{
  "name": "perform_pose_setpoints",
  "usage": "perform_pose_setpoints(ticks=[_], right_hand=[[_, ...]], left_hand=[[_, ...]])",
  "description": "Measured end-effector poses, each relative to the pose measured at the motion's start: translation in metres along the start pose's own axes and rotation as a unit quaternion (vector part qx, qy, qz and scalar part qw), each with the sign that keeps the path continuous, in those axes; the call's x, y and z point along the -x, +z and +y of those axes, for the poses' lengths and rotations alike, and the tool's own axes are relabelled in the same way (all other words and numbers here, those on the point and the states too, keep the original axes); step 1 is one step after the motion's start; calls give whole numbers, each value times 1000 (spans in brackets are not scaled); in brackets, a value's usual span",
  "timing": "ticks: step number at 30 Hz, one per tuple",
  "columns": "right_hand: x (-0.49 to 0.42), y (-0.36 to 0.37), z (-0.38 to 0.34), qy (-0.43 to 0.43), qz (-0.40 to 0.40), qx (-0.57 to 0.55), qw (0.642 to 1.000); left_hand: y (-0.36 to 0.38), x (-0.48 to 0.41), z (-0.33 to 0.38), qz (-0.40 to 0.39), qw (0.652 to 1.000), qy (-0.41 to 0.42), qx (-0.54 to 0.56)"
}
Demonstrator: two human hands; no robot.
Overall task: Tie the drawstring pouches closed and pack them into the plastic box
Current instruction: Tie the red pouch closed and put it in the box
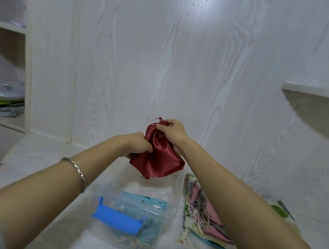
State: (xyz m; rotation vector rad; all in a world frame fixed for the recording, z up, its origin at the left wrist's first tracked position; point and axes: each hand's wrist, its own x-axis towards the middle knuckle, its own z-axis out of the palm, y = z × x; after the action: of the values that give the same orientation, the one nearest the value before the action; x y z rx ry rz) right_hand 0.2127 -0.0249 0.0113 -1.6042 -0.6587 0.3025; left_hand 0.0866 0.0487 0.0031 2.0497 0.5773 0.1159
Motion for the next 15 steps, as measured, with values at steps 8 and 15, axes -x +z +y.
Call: perform_pose_setpoints(ticks=[8,15], right_hand=[[2,-2,-1,143,-74,-87,983],[16,-23,3,-61,-130,366,919]], left_hand=[[0,7,-4,15,1000,-3,1],[4,13,-8,6,996,-6,-91]])
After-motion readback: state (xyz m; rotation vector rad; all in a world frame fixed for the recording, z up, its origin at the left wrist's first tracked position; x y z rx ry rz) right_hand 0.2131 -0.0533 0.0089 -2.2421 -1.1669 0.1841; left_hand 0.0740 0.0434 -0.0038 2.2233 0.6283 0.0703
